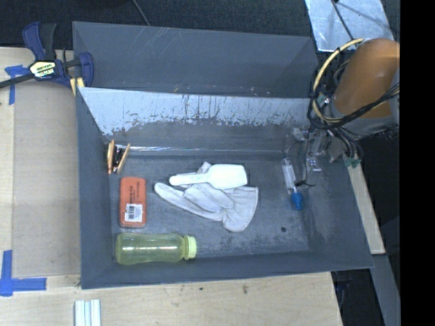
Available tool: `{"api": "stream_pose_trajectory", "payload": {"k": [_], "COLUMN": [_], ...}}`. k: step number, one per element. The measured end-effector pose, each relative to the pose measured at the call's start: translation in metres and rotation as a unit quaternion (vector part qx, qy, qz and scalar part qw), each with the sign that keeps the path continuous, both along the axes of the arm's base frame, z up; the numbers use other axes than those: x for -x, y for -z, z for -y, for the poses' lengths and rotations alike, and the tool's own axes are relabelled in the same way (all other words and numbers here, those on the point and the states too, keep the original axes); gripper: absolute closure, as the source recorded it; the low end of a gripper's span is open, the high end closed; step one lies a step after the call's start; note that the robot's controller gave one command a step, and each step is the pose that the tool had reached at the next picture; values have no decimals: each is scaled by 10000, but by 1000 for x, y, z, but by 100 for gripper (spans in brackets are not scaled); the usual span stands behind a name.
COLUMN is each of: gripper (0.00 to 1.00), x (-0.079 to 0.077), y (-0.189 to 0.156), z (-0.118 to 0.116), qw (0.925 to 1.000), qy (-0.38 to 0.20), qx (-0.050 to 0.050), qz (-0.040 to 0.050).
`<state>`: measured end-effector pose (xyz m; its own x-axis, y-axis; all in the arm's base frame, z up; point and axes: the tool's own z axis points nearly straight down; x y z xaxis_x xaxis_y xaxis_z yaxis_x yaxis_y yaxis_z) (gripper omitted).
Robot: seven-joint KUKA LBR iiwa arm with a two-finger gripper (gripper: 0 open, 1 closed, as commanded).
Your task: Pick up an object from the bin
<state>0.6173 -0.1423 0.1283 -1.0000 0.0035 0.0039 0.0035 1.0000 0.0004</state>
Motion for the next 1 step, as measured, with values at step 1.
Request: {"api": "stream_pose_trajectory", "payload": {"k": [1], "gripper": [0], "x": [-2], "y": [-5], "z": [0], "qw": [10000], "qy": [-13], "qx": [7], "qz": [38]}}
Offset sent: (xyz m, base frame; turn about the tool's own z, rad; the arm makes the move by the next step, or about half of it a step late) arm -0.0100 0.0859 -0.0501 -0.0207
